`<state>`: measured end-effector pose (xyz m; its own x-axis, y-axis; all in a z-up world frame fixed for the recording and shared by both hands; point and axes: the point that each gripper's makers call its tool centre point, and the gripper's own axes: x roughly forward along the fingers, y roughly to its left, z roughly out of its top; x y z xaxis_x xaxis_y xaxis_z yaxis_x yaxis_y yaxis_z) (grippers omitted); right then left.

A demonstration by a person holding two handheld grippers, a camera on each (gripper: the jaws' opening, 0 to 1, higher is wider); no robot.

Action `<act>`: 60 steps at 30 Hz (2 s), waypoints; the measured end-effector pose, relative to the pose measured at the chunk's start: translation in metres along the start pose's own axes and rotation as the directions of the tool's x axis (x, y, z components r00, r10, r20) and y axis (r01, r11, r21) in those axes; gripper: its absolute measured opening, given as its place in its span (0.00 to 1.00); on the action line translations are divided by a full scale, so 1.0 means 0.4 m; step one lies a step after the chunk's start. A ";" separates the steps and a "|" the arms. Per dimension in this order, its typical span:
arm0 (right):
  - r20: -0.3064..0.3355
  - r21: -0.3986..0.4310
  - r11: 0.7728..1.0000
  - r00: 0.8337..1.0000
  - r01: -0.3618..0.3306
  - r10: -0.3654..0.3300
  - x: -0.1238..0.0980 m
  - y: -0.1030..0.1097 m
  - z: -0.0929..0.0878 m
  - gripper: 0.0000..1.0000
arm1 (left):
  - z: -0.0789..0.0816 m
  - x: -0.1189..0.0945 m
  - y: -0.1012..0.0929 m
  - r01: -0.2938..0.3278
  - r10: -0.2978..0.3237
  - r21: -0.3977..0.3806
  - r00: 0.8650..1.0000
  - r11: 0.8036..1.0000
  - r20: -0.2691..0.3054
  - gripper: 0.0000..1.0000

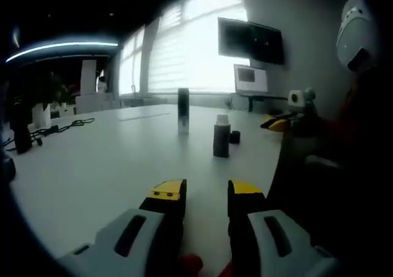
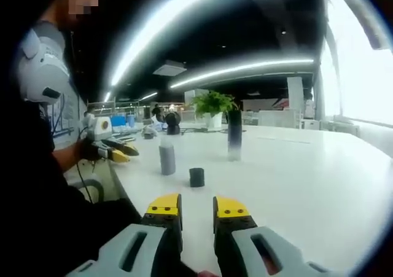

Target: Pick up cosmetic bottle twist off cap place on table pick up cap screw tight cap place on table

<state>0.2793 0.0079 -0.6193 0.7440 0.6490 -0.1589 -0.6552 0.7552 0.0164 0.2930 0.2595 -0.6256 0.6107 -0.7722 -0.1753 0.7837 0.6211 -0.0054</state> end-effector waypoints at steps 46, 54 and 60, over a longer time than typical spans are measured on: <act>0.065 -0.063 0.997 0.997 -0.043 0.047 0.116 0.006 0.104 0.14 | 0.092 0.231 -0.063 0.240 -0.241 0.047 0.970 0.970 0.036 0.28; 0.059 -0.044 0.997 0.996 -0.062 0.064 0.131 0.013 0.093 0.14 | 0.088 0.250 -0.072 0.288 -0.290 0.064 0.956 0.956 0.035 0.29; 0.054 -0.036 0.997 0.996 -0.070 0.072 0.149 0.007 0.093 0.15 | 0.089 0.267 -0.072 0.311 -0.314 0.084 0.949 0.947 0.024 0.28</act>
<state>0.3268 0.0522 -0.5919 0.7007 0.7059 -0.1039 -0.7102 0.7039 -0.0075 0.3397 0.1542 -0.6093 0.3364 -0.9311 -0.1409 0.9414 0.3365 0.0234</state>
